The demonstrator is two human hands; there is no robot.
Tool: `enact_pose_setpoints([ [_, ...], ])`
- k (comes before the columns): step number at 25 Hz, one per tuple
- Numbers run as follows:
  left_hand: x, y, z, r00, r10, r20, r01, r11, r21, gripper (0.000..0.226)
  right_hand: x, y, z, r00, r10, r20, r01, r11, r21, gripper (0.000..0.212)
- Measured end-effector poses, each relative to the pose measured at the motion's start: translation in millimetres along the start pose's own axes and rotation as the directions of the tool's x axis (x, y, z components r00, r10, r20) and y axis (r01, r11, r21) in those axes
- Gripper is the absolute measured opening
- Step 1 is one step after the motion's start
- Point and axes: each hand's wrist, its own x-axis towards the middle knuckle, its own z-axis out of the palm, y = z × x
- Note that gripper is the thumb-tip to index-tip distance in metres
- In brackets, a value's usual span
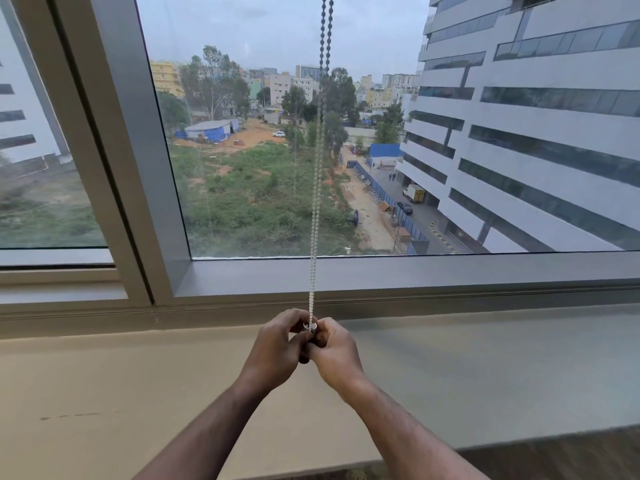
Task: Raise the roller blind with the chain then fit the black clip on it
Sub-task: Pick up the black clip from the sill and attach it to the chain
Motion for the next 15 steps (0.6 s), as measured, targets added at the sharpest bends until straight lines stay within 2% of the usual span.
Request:
enact_pose_setpoints([
  [4,2.9,-3.6,-5.2,1.000,0.005,-0.015,-0.005,1.000,0.002,0.036,8.2,0.2,-1.4,0.998,-0.010,0.061,0.012,0.999,-0.031,0.018],
  [7,8.7,-7.3,-8.2,0.999,-0.010,-0.042,0.011,0.999,0.039,0.048,10.7,-1.2,-1.2,0.998,-0.049,0.038,0.052,0.993,-0.109,0.017],
  [10,14.1,-11.5,-11.0,1.000,-0.011,-0.008,0.011,0.999,0.046,0.058,13.7,-4.4,1.1,0.996,-0.090,-0.014,0.084,0.969,-0.233,0.020],
  [15,22.0,-13.0,-13.3,0.999,0.025,0.025,-0.028,0.991,0.132,0.052,21.9,-12.9,3.5,0.993,-0.113,-0.036,0.096,0.941,-0.324,0.022],
])
